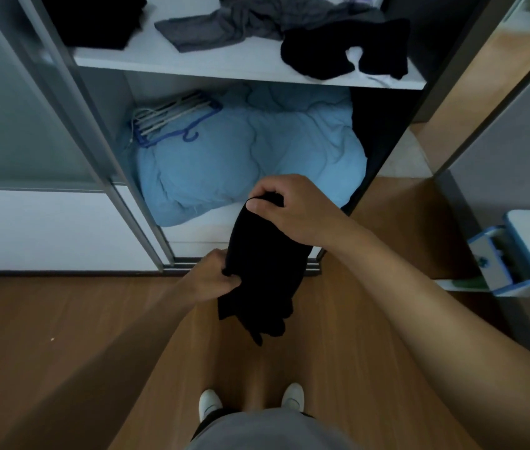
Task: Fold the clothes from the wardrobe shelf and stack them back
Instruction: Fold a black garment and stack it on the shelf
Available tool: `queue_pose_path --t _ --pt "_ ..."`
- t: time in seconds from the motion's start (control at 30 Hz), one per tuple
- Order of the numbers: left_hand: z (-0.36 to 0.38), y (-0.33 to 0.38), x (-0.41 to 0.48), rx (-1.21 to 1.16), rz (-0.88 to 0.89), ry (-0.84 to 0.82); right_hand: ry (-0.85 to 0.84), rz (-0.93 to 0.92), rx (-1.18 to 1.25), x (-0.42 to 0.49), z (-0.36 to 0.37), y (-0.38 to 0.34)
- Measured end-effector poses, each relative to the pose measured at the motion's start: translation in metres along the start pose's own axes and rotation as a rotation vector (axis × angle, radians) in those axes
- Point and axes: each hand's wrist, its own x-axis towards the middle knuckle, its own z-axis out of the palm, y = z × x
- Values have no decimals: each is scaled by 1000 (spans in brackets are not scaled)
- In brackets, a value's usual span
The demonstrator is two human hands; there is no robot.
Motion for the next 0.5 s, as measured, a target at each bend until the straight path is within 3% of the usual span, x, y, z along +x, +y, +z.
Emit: queue_pose_path --t 0.1,0.23,0.4,0.5 --pt "-4 32 -2 -121 146 40 37 28 3 1 -4 4" --pt "-14 77 -1 -221 224 223 -13 -1 1 0 -2 5" --pt "-20 73 -7 -160 190 198 -95 -56 -9 -4 1 3" --pt "-19 37 -12 -50 62 113 -112 -51 -6 -6 3 4"
